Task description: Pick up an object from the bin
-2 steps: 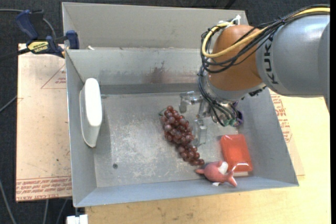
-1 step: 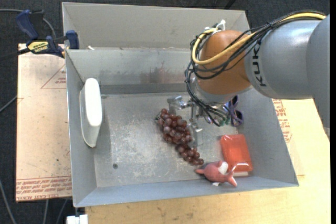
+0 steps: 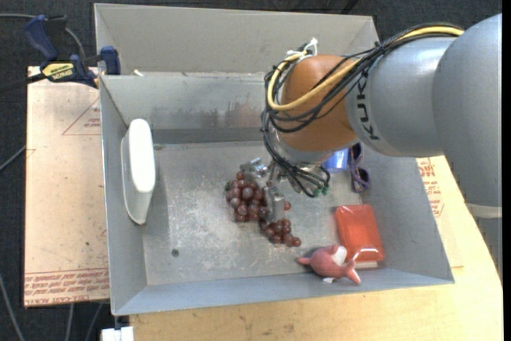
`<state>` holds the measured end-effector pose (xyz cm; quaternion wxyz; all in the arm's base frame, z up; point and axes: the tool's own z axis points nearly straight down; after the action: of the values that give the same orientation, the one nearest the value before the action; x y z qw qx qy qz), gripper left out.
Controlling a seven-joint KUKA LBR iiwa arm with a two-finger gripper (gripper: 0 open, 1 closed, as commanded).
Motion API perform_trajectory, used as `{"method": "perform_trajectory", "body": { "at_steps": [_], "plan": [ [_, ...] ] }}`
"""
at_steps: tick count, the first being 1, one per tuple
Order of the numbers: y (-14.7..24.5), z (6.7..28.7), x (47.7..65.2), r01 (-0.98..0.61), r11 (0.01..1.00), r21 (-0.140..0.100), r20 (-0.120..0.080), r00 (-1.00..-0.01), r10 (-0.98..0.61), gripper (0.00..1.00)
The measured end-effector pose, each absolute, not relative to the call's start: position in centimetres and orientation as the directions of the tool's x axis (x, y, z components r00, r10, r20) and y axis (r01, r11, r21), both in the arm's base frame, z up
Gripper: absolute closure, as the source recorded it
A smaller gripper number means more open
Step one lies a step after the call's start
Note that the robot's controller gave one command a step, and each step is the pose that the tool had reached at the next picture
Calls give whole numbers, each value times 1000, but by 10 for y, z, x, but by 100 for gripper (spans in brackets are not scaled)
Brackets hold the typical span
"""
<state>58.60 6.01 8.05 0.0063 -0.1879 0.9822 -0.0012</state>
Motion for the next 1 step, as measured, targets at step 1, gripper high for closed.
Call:
{"method": "perform_trajectory", "body": {
  "at_steps": [1],
  "plan": [
    [60, 80, 586, -369, 929, -5, -12, -929, -369, 100]
  ]
}}
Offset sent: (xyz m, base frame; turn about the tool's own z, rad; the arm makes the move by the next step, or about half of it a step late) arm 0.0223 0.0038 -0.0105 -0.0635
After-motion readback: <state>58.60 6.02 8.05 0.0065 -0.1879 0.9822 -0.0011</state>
